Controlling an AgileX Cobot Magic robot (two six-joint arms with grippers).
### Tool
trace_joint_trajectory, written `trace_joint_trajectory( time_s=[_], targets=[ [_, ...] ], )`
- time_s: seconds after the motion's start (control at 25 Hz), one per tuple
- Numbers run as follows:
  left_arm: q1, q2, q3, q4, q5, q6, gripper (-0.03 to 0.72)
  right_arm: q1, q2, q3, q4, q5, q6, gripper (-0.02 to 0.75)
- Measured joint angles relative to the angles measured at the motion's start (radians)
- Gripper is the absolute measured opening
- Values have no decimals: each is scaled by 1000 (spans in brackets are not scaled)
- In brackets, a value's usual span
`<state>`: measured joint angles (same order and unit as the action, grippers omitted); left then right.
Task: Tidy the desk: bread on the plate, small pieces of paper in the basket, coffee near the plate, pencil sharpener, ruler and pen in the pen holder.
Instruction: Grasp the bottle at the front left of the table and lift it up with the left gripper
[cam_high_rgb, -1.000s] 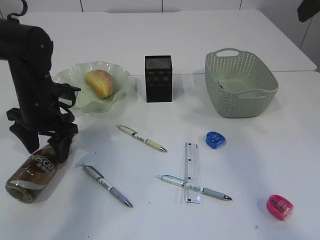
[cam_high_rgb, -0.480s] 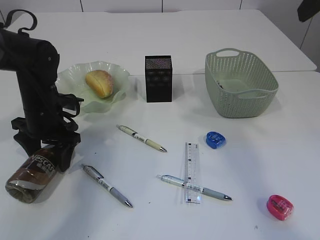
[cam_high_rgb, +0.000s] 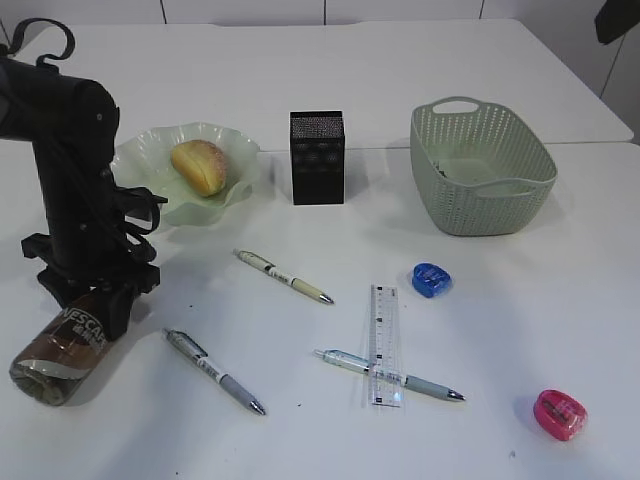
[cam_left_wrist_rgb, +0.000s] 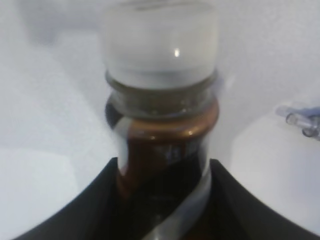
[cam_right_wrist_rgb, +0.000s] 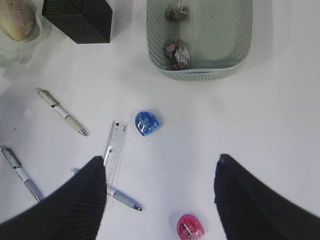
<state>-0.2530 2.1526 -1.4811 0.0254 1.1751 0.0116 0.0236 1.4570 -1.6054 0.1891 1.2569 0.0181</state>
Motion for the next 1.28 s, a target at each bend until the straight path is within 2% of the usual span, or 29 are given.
trace_joint_trajectory(
  time_s=[0.12,0.56,1.04,1.28],
  targets=[
    [0,0,-1,0,2,0,302,0,0,0,0,0,0,528],
    [0,-20,-1,0,0,-4,295,0,0,0,0,0,0,528],
    [0,-256,1,-2,-119,-55,295,0,0,0,0,0,-2,528],
    [0,-384,33,-8,-234,-69,295,0,0,0,0,0,-2,528]
  ],
)
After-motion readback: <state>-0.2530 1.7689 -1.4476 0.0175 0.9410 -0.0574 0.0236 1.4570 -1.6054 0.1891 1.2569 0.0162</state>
